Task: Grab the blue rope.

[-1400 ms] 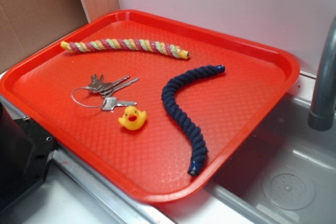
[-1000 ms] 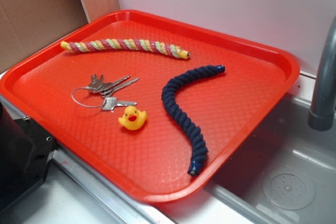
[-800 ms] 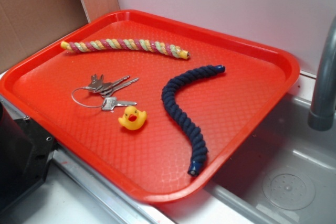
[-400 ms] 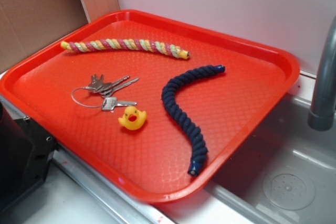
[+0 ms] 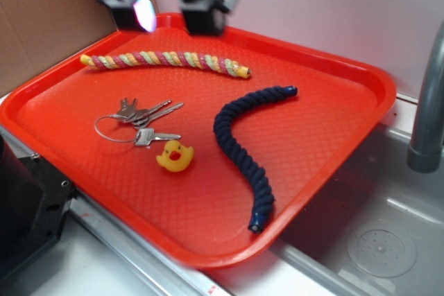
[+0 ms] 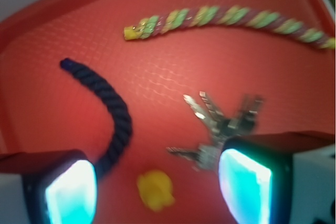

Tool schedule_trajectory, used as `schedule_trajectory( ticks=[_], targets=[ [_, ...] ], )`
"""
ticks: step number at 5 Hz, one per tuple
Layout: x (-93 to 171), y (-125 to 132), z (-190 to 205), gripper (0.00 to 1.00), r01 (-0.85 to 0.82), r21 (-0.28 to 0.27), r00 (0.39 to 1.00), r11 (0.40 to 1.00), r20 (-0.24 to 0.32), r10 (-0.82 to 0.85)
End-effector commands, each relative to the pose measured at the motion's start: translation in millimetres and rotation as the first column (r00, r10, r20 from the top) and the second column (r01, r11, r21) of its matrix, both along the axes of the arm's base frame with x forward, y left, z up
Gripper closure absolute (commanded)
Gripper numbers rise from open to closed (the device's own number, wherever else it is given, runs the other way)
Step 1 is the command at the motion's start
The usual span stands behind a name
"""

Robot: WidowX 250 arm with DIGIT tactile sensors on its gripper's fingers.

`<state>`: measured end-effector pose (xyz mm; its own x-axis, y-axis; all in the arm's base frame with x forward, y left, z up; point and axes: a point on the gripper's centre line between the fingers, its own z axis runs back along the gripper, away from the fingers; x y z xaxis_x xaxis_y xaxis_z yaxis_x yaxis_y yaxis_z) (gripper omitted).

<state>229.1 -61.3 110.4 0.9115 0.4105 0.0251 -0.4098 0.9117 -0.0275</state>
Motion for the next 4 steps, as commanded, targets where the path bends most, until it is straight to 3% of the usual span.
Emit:
schedule_trajectory(
  ticks=[1, 2, 3, 4],
  targets=[
    [48.3, -23.5, -51.2, 0.0, 0.011, -0.027, 1.0, 1.0, 0.019, -0.011],
    [56.5, -31.2, -77.1, 0.0, 0.052, -0.009, 0.999, 0.999, -0.005, -0.052],
    [55.8, -31.1, -92.0, 0.26, 0.083, -0.009, 0.996, 0.996, -0.023, -0.084],
    [53.4, -29.5, -98.4, 1.0, 0.089, -0.022, 0.996, 0.996, -0.026, -0.09]
  ],
)
